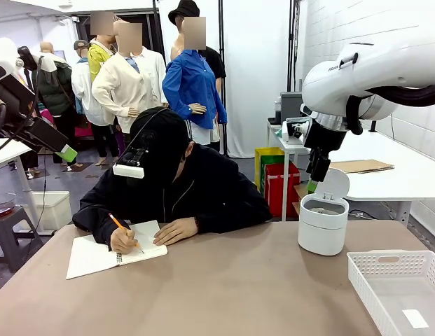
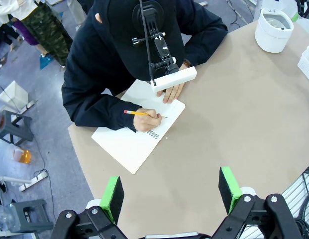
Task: Sort the paper based on its condition.
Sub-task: If a person hands you a paper, place it in the Organizing basket , and if it's crumpled, put it in the Trash can.
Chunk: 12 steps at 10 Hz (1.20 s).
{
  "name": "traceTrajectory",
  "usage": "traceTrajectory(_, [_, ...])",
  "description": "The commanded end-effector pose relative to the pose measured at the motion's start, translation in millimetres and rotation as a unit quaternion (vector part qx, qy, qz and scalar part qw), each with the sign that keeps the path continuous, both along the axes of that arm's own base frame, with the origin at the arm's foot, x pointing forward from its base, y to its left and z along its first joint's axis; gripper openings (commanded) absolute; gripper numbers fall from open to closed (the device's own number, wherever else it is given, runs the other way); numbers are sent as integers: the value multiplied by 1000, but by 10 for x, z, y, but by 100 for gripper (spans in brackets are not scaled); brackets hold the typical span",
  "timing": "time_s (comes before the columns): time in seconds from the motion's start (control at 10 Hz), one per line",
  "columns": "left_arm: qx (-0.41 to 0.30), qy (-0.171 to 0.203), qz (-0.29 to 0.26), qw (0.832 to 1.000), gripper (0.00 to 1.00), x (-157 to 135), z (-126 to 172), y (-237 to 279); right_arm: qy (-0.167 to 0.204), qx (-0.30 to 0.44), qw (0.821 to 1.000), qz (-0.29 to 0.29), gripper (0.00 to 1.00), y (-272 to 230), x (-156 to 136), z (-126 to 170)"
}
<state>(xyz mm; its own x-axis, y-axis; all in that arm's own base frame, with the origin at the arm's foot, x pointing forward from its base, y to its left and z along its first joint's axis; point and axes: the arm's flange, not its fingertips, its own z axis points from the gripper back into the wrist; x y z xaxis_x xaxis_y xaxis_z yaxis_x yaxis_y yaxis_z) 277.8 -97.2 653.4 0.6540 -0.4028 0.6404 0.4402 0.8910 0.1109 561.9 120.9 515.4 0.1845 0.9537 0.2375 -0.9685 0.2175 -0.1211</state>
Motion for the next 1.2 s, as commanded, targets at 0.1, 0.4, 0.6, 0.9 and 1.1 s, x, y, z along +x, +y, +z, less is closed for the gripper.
traceTrajectory(0.1, [0,0,1,1000,100,-3,3,-3,-51,98,989,97,100,342,-633,140])
traceTrajectory(0.4, [0,0,1,1000,100,-3,3,-3,-70,193,965,164,100,618,-895,349])
traceTrajectory(0.6, [0,0,1,1000,100,-3,3,-3,-98,240,952,161,100,752,-996,485])
traceTrajectory(0.9, [0,0,1,1000,100,-3,3,-3,-89,318,943,34,100,931,-1091,757])
traceTrajectory(1.1, [0,0,1,1000,100,-3,3,-3,-71,298,951,-34,100,1069,-1133,891])
